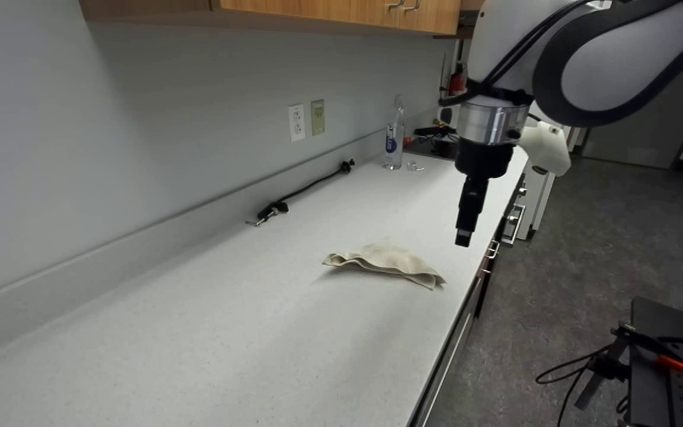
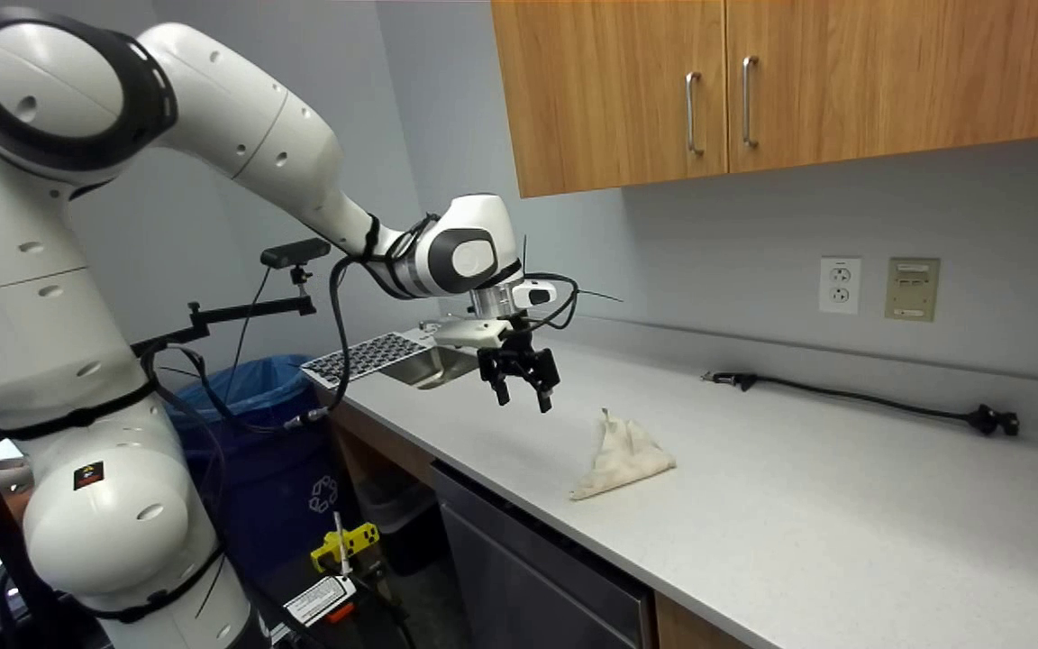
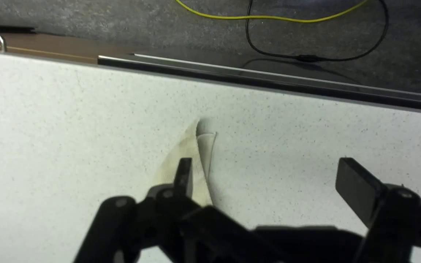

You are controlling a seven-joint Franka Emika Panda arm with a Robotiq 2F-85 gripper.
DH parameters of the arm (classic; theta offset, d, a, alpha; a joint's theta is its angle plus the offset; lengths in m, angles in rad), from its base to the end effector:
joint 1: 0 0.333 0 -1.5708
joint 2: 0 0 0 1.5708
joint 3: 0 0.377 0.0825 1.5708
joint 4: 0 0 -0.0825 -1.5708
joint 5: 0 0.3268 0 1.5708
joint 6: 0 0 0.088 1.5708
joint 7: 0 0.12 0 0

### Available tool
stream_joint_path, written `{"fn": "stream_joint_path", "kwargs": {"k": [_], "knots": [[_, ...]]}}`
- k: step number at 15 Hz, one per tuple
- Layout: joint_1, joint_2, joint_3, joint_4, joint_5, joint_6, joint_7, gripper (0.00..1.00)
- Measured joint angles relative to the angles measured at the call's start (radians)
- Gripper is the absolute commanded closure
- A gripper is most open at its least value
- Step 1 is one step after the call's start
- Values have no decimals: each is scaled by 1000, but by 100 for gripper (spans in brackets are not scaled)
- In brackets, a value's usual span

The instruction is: Unfold the white cloth

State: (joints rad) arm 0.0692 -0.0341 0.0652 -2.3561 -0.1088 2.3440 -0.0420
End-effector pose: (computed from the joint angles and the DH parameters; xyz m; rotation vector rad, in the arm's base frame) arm 0.4517 0.0586 0.4319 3.0374 0.3841 0.0391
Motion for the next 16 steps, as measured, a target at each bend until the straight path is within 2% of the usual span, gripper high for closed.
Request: {"fn": "stream_joint_path", "kwargs": {"k": [4,8,16], "knots": [[6,179,7,154,-17,28,-66,0],[9,321,7,315,-64,27,-79,0],[8,323,-4,284,-67,27,-76,0]]}}
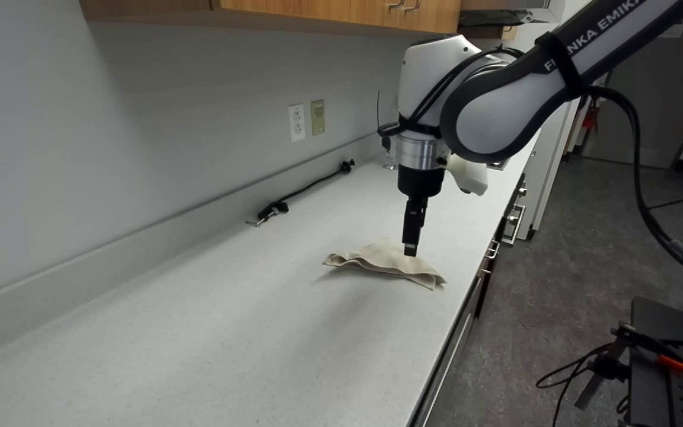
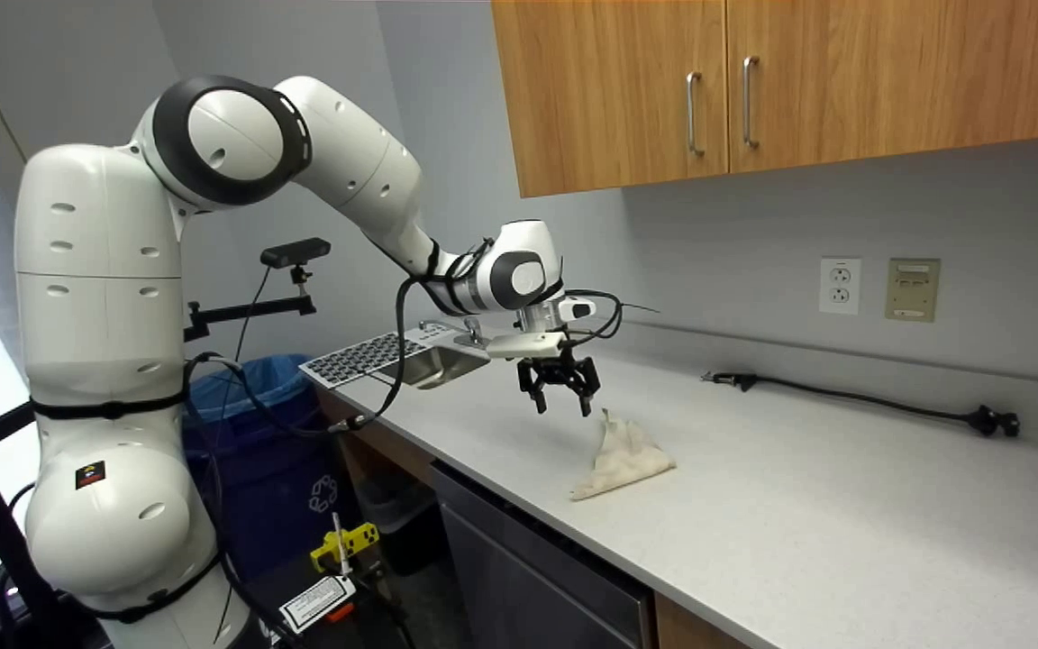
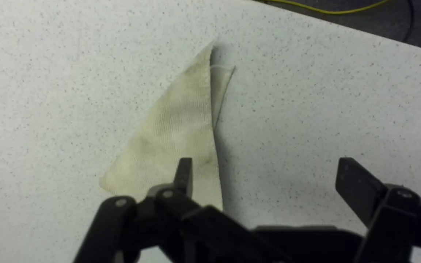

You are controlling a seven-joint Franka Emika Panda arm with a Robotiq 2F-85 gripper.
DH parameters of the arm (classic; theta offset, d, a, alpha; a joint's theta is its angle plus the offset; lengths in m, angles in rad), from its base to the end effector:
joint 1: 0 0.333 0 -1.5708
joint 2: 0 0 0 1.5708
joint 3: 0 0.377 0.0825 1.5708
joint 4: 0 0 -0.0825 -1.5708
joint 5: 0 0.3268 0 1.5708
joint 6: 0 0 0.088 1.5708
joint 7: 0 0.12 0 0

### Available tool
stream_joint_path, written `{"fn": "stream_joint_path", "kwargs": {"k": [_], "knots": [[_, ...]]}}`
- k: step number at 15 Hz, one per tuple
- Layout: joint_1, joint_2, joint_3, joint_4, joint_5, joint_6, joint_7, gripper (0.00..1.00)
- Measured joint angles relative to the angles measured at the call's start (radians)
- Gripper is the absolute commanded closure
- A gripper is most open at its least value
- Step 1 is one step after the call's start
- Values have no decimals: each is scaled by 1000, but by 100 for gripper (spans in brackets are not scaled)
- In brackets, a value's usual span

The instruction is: Unfold the white cloth

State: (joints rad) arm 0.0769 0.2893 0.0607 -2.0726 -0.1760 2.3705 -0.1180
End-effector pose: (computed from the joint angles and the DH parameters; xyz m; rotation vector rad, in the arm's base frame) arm 0.5597 0.0717 0.3776 2.9815 0.5715 0.0168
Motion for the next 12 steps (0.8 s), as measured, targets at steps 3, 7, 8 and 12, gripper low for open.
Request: {"fn": "stream_joint_path", "kwargs": {"k": [3,7,8,12], "knots": [[-3,20,-9,-6,-19,2,-7,0],[-2,90,-8,48,-46,6,-48,0],[-2,113,-6,70,-56,9,-59,0],[6,216,-2,171,-86,71,-89,0]]}}
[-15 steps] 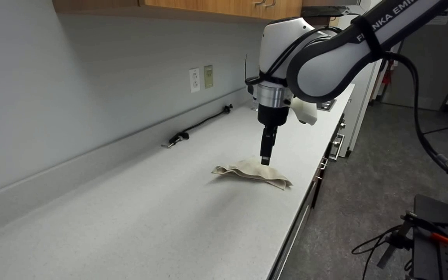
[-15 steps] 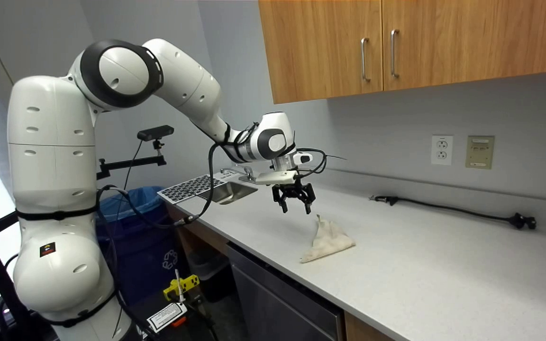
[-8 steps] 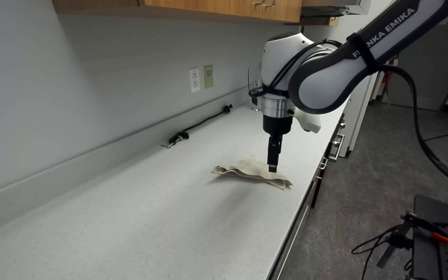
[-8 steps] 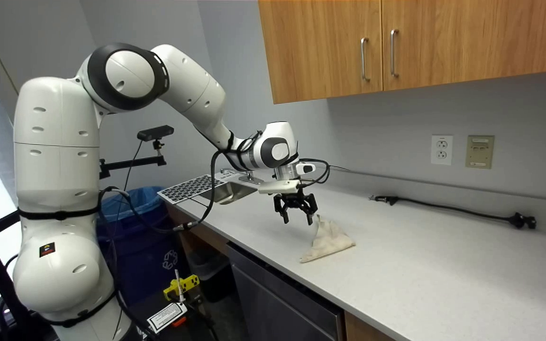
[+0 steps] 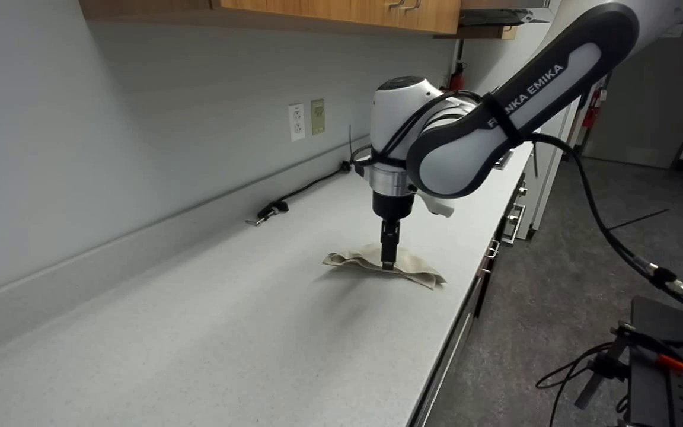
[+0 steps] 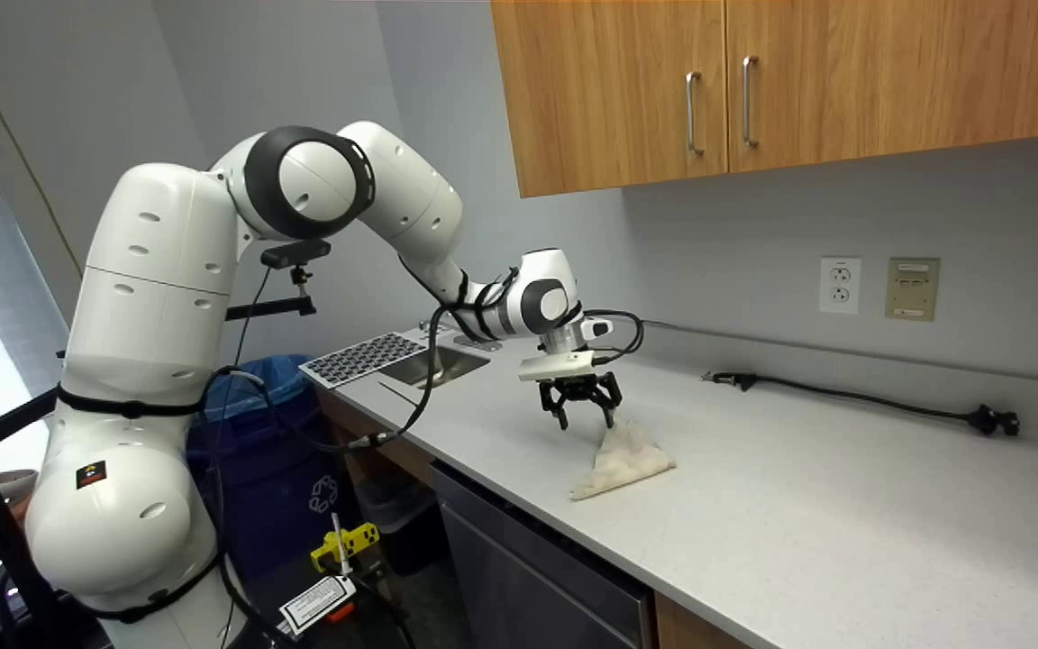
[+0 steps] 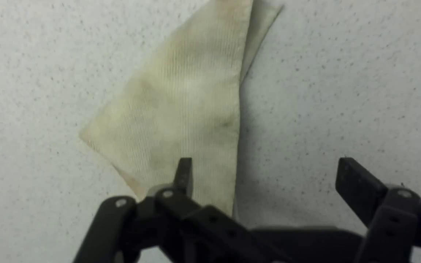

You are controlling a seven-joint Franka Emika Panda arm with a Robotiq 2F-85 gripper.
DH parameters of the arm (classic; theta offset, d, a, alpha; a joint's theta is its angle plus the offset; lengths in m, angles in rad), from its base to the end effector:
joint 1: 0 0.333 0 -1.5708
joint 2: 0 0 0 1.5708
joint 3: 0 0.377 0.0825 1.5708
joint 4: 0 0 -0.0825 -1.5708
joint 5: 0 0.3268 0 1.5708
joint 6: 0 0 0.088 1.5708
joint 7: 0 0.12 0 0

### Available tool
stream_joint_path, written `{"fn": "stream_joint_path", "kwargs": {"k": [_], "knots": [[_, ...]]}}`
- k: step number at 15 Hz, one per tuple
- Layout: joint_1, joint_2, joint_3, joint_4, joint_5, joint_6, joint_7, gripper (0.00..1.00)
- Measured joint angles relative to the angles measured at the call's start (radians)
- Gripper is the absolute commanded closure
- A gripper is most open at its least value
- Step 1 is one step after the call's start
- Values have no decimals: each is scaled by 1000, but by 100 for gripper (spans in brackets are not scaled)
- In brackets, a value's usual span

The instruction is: Unfold the white cloth

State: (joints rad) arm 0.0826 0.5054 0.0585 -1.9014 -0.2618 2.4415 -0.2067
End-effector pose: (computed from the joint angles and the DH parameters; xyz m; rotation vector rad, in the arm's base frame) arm 0.6221 0.0815 0.3195 2.8886 0.7955 0.0490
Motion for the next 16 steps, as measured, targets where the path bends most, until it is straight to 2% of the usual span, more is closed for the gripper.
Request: {"fn": "stream_joint_path", "kwargs": {"k": [4,9,12,13,16], "knots": [[14,107,0,127,-13,68,-11,0],[36,217,-3,274,-44,77,-25,0],[36,268,-4,334,-44,77,-37,15],[36,282,-5,349,-44,77,-40,29],[36,318,-10,390,-44,77,-48,54]]}}
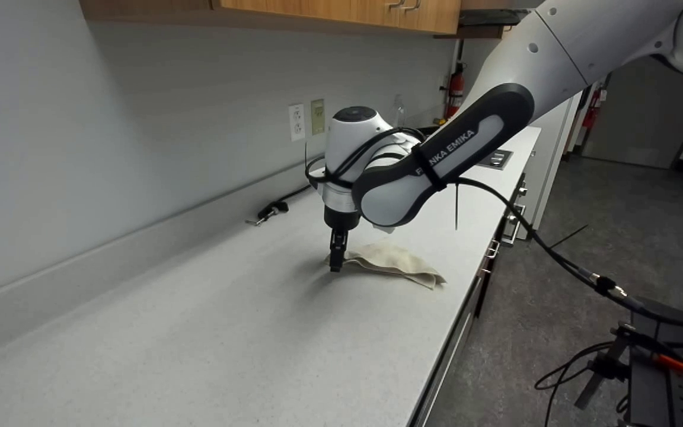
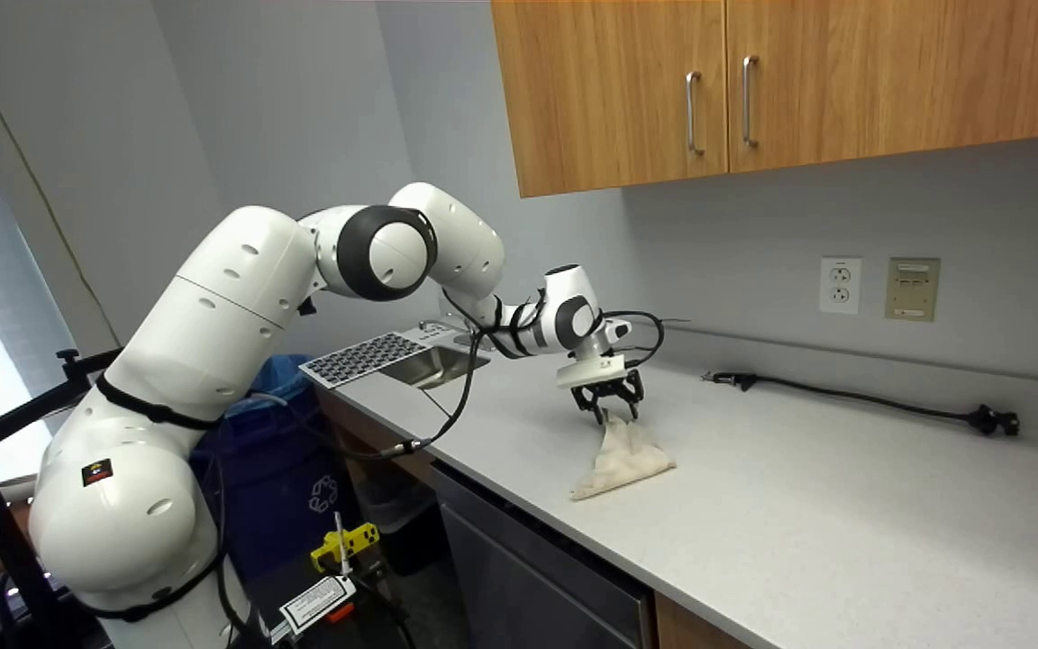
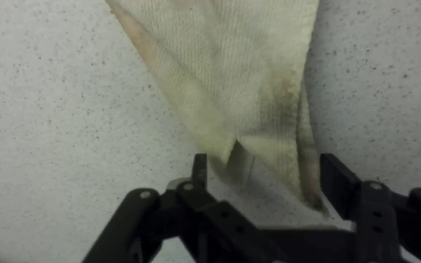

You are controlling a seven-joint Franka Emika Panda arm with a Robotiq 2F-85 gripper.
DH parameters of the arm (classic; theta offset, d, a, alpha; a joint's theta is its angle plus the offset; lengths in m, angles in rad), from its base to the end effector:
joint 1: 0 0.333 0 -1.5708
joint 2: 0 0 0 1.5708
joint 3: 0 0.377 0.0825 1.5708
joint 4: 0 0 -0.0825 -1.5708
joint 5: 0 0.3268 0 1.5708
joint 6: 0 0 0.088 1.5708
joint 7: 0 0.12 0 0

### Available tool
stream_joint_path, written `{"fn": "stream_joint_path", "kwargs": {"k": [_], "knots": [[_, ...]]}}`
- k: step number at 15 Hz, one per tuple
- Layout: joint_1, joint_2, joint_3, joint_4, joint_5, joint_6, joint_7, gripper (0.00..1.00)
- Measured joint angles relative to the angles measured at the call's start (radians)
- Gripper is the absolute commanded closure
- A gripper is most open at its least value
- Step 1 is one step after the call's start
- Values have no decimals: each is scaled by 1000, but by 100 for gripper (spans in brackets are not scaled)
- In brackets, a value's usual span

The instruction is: Unfold the white cloth

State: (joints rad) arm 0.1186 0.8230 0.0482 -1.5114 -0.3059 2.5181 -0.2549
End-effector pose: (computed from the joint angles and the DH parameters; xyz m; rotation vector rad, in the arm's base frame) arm 0.7252 0.1136 0.2610 2.8073 0.9229 0.2637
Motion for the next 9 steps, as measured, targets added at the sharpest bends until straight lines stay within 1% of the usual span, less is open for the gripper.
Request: {"fn": "stream_joint_path", "kwargs": {"k": [2,5,6,7,9], "knots": [[0,16,-4,19,0,0,-6,67],[1,24,-4,33,-1,0,-21,92],[3,24,-4,37,-2,0,-24,98],[6,23,-4,40,-3,0,-27,100],[15,17,-5,41,-19,0,-28,100]]}}
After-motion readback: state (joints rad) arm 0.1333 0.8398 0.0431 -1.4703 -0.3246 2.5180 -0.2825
